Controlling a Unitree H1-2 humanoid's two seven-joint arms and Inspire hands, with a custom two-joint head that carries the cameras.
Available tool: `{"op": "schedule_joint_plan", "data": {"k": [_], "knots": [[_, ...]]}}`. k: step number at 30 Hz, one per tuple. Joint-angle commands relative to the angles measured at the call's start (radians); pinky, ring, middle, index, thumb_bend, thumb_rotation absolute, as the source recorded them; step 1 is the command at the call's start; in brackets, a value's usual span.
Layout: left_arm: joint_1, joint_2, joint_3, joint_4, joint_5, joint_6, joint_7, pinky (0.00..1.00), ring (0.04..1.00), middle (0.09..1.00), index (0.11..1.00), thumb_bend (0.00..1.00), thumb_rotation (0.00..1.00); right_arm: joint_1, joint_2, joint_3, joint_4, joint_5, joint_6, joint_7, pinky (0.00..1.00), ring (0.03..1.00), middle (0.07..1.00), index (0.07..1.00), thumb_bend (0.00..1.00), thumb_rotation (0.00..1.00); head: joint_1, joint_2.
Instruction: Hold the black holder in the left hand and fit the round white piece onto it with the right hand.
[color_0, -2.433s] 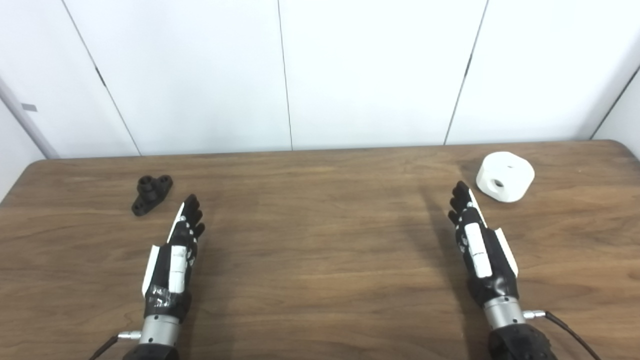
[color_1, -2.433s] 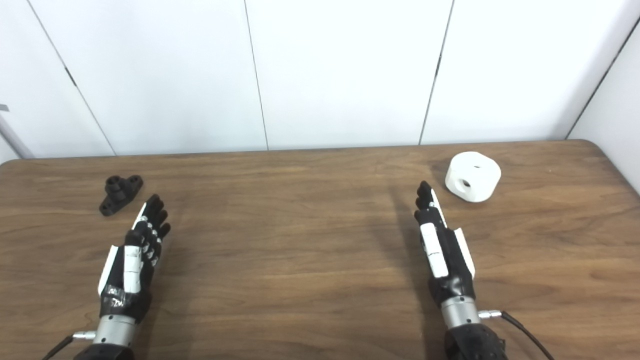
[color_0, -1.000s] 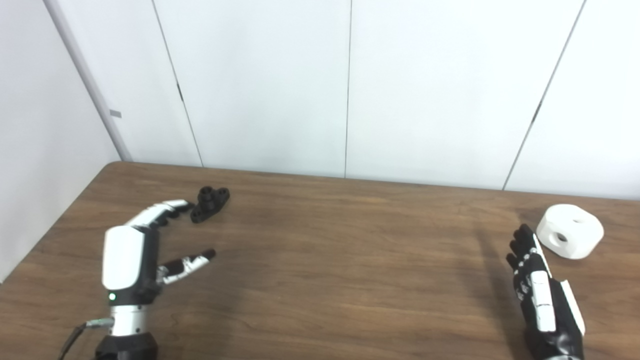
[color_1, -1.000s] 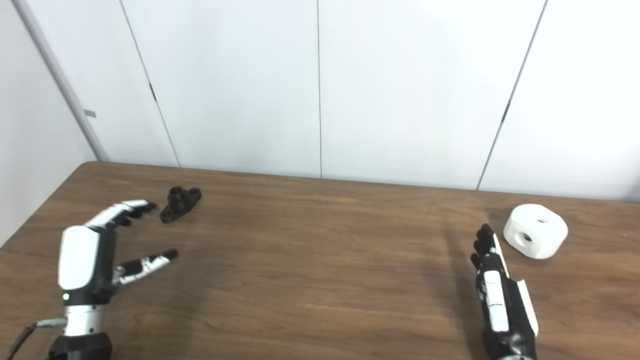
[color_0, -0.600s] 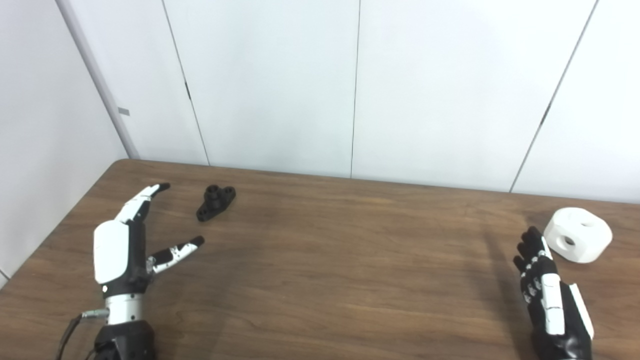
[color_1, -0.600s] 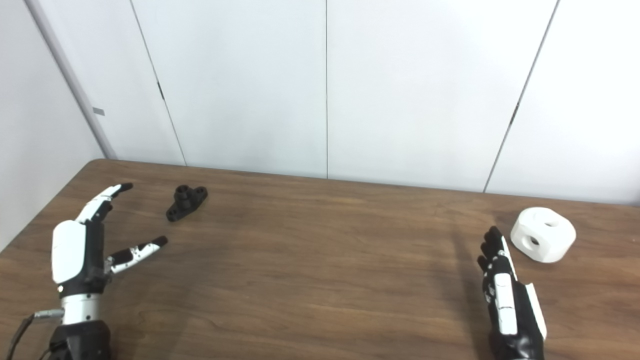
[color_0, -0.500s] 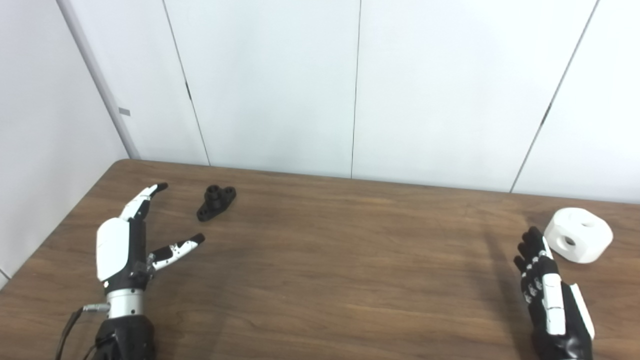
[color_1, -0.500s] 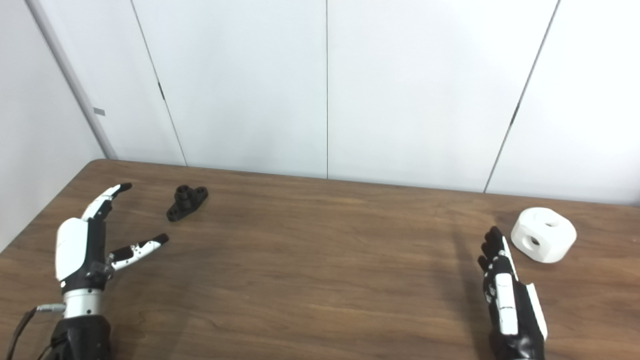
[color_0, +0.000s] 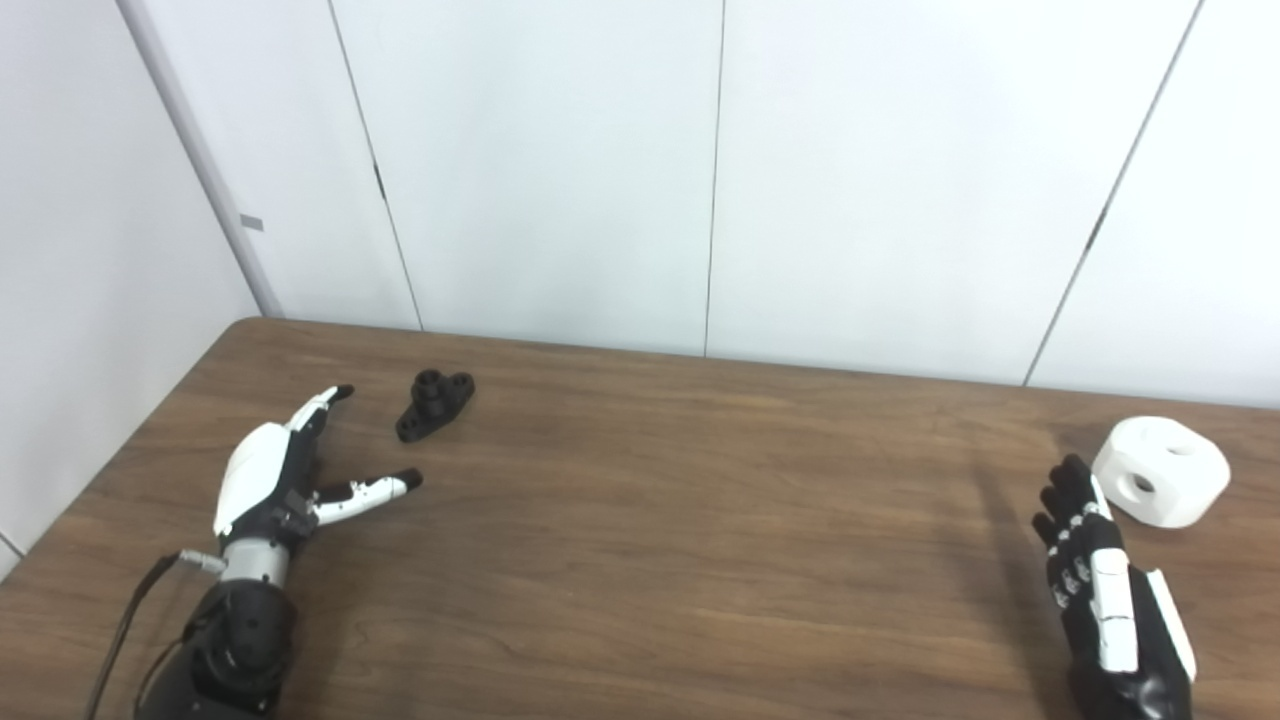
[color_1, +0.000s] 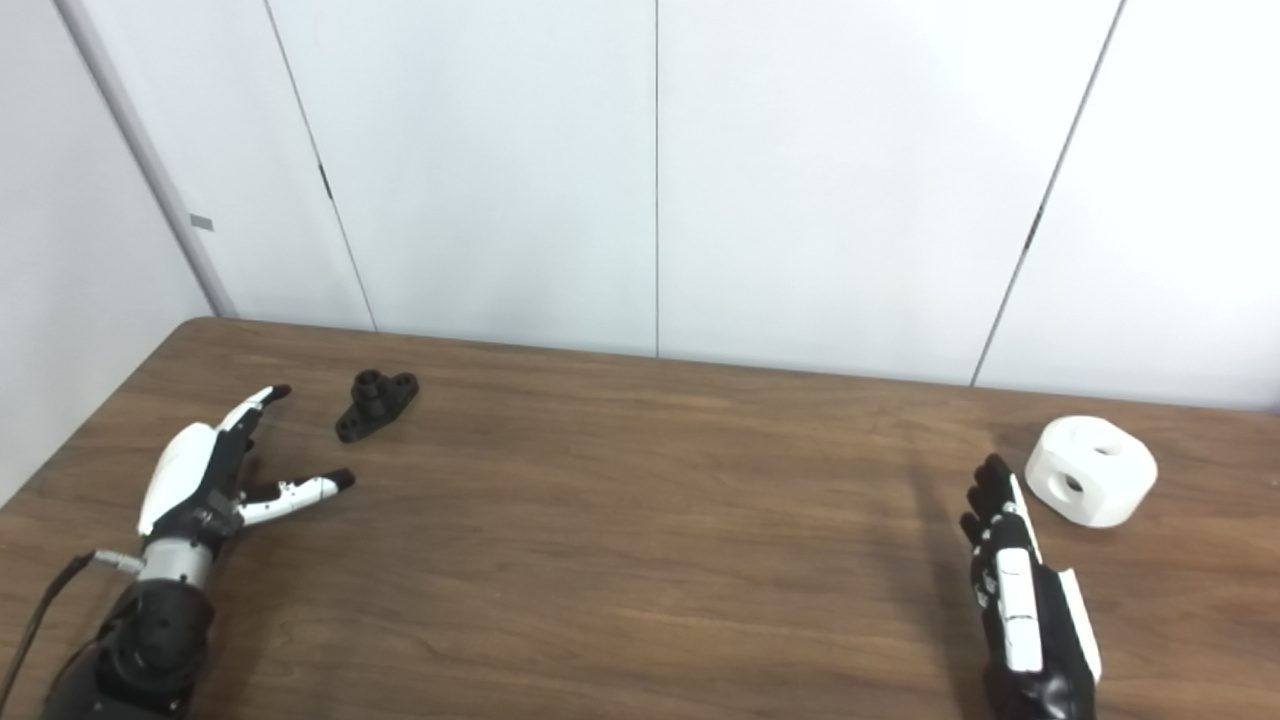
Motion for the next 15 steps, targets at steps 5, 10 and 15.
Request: {"op": "schedule_joint_plan", "data": {"k": [5, 10, 15], "knots": [[-0.081, 0.046, -0.015, 0.054, -0.033, -0.004, -0.028, 0.84, 0.921, 0.918, 0.875, 0.94, 0.42, 0.013, -0.012, -0.006, 0.0, 0.023, -0.001, 0.018, 1.0, 1.0, 1.0, 1.0, 0.35, 0.98, 0.013, 0.0], [-0.114, 0.035, -0.014, 0.103, -0.076, -0.011, -0.031, 0.85, 0.913, 0.91, 0.864, 0.95, 0.38, 0.017, -0.013, -0.006, -0.01, 0.015, 0.007, 0.013, 1.0, 1.0, 1.0, 1.0, 0.38, 0.97, 0.012, 0.001], [-0.14, 0.028, -0.036, 0.156, -0.076, -0.046, -0.002, 0.83, 0.899, 0.893, 0.835, 0.94, 0.33, 0.021, -0.014, -0.008, -0.029, 0.011, 0.017, 0.012, 1.0, 1.0, 1.0, 1.0, 0.36, 0.99, 0.012, 0.004]]}}
